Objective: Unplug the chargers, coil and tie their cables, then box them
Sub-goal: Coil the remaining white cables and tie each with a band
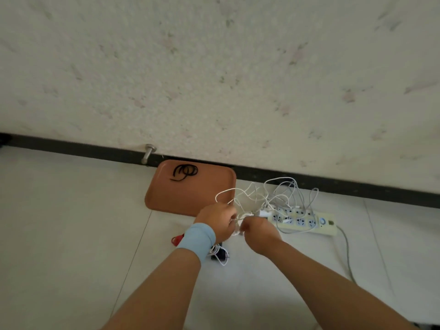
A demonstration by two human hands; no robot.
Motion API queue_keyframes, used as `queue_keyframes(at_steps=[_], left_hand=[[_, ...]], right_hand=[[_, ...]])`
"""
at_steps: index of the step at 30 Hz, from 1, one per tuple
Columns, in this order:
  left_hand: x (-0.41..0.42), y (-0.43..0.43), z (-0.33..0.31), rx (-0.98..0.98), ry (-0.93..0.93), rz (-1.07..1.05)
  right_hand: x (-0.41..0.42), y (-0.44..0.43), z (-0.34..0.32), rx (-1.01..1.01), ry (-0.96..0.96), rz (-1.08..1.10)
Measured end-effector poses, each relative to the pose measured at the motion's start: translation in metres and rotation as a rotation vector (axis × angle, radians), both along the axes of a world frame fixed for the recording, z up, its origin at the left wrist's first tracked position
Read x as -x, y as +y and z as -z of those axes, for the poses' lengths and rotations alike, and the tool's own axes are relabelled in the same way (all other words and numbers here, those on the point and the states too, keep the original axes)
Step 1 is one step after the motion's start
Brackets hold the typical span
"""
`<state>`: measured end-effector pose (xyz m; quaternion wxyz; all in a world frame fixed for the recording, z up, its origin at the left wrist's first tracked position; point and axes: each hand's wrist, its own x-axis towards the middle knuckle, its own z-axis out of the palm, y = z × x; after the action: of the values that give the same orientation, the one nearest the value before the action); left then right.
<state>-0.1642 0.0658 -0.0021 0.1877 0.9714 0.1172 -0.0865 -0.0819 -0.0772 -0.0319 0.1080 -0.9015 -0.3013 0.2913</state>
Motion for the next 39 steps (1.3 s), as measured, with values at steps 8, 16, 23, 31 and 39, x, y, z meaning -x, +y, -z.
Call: queue_keyframes(at_steps=[8,16,23,31,39], left_hand=[[-0.092,-0.067,-0.006,-0.081,-0.036,0.139],[-0.117,-0.04,0.033,-0.051,0.308,0.036],[-0.113,-0.023,0.054,0.046,0.43,0.034],[-0.113,-0.027,0.054,0.21,0.322,-0.14],[-0.105,-0.045,-0.009,0.477,0.219,-0.284]], right_hand=[[-0.069,-0.058,-0.006,-0.086,-0.053,0.274],[-0.097,-0.04,0.004,-0.117,0.089,0.179],[-0.095,-0.017,0.039,-0.1,0.059,0.174],[-0.104,-0.007,0.032,-0.101,0.056,0.304],[-0.095,-0.011,-0.042,-0.347,0.238,0.415]])
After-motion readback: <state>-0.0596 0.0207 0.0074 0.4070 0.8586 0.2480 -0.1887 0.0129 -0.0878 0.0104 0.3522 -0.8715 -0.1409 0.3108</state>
